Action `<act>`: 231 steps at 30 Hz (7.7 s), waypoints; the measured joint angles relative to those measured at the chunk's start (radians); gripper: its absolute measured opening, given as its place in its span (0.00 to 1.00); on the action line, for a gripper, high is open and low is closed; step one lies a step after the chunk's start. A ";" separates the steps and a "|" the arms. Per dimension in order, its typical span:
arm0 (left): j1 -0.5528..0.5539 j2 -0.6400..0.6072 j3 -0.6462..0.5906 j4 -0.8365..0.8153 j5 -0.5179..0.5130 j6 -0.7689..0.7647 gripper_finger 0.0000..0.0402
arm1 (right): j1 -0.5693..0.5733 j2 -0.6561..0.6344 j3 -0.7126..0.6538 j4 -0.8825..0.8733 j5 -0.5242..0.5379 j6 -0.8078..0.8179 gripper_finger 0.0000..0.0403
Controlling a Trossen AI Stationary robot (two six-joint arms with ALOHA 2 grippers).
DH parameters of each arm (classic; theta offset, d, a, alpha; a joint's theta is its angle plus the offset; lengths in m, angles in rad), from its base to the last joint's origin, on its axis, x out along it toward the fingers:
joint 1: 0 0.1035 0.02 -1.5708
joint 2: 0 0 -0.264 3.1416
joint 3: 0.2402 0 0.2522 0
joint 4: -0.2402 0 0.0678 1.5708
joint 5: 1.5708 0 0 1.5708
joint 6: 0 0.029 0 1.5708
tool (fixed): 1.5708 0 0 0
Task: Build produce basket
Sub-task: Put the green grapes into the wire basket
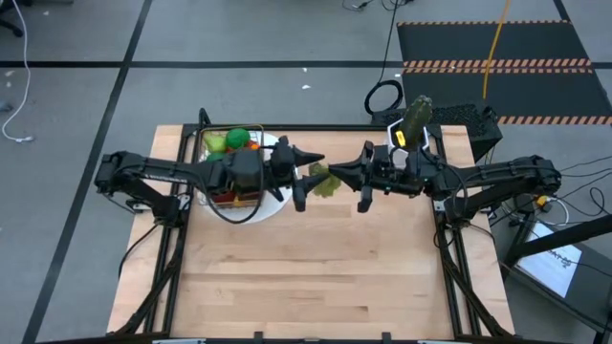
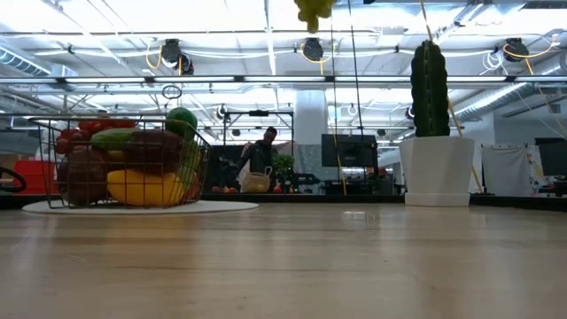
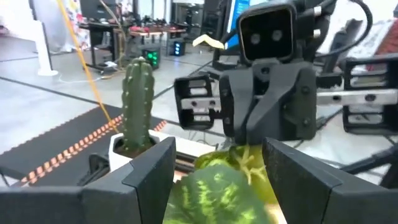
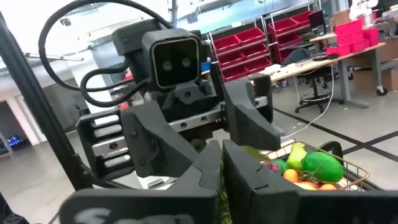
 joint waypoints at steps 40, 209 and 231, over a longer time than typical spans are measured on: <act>0.026 0.017 0.004 -0.030 0.122 0.029 0.54 | 0.000 0.000 -0.001 -0.060 -0.017 0.001 0.00; 0.327 -0.344 0.005 -0.333 0.304 -0.612 0.05 | -0.063 -0.178 0.000 -0.203 0.066 -0.116 0.55; 0.327 -0.344 0.005 -0.254 0.265 0.046 0.05 | -0.096 -0.178 0.000 -0.205 0.070 -0.115 0.55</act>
